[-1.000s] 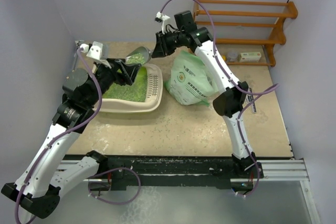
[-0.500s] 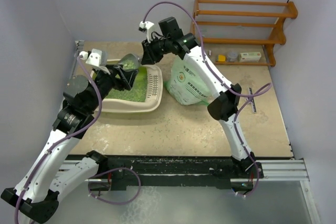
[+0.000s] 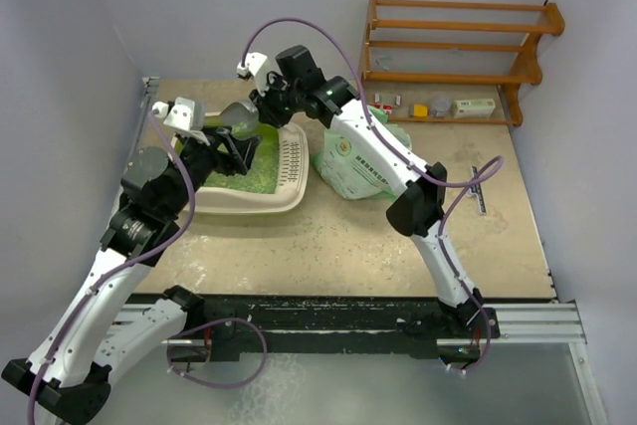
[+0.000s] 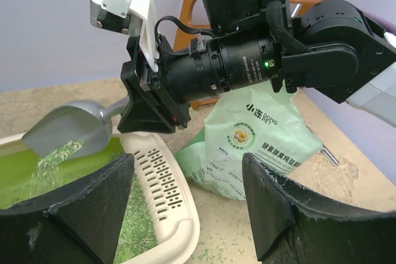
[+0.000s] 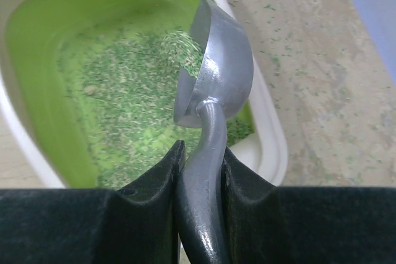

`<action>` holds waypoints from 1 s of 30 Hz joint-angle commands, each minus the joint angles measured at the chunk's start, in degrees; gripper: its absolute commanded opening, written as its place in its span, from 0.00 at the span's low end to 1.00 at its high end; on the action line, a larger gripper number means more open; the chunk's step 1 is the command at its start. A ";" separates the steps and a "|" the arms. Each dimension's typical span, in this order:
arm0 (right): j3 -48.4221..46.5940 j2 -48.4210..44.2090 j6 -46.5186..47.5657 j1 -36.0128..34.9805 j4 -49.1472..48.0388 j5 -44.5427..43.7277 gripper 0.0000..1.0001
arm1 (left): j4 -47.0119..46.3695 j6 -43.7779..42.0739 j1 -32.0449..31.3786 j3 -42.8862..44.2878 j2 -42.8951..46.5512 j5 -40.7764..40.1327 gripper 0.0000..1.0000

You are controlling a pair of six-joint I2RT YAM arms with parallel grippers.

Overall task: Fill the litter box with clean litter
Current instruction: Pour the cat litter into the litter box.

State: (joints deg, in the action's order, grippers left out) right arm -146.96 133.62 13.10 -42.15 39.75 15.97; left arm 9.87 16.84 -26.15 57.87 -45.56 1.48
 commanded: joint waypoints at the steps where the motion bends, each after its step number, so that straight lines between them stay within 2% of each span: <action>1: 0.79 -5.20 5.48 -0.15 -5.40 -6.15 0.00 | -3.15 -0.64 0.31 -1.47 1.85 0.01 0.67; 9: 2.23 -6.51 2.65 -0.06 -2.71 -2.09 0.00 | -3.01 -0.71 0.31 -1.76 2.08 -0.24 0.68; 15: 8.65 -10.46 1.97 -0.16 -4.61 -2.97 0.00 | -2.70 -0.58 0.31 -1.54 1.61 -1.15 0.69; 18: 7.96 -10.70 1.09 -0.14 -2.90 -1.88 0.00 | -2.51 -0.37 0.31 -0.84 1.44 -1.54 0.73; 24: 7.20 -13.42 -0.14 0.04 0.29 -2.05 0.00 | -4.06 1.43 0.32 -0.25 1.65 -2.51 0.92; 30: 5.86 -18.18 -0.54 2.30 3.75 -4.40 0.00 | -5.40 1.50 0.31 1.06 -0.43 -3.17 0.94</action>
State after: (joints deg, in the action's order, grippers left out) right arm -138.04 122.63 13.47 -41.71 42.89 12.82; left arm 8.25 17.65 -26.15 56.07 -44.60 -0.78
